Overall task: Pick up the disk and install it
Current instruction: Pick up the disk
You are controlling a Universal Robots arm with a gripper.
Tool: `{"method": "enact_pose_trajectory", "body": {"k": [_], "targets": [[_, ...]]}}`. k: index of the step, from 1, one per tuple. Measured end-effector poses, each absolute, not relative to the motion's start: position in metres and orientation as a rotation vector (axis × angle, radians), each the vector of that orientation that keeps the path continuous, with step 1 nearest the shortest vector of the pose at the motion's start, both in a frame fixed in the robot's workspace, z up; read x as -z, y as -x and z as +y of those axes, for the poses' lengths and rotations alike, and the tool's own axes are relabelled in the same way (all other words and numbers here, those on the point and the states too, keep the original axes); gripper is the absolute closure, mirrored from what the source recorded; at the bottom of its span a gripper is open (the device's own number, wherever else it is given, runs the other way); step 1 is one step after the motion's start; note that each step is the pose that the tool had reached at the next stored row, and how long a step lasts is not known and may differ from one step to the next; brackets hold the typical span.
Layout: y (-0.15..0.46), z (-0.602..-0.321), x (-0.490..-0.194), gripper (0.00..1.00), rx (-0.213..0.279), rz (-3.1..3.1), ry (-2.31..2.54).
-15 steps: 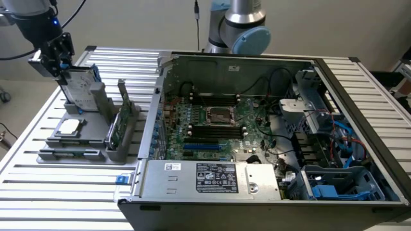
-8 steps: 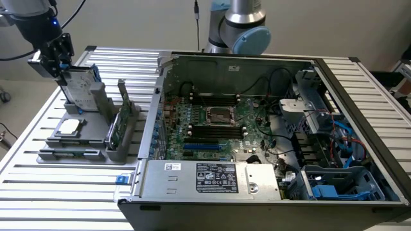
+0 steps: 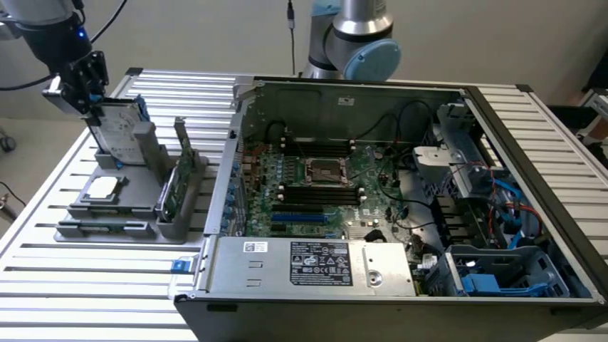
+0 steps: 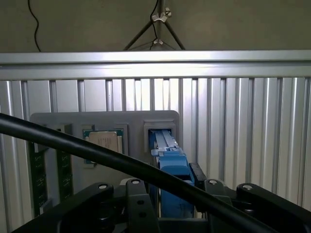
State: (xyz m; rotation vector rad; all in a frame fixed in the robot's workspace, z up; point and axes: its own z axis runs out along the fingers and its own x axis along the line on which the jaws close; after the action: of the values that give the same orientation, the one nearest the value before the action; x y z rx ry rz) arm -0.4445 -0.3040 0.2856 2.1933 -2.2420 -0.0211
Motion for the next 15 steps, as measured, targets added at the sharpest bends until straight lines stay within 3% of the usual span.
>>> {"method": "enact_pose_trajectory", "body": {"k": [3,4,15], "targets": [[0.4446,-0.3040,-0.2855,0.57,0.021,-2.242,-2.193],[0.4445,-0.3040,-0.2855,0.64,0.021,-2.242,-2.193],[0.4445,-0.3040,-0.2854,0.67,0.021,-2.242,-2.193]]}}
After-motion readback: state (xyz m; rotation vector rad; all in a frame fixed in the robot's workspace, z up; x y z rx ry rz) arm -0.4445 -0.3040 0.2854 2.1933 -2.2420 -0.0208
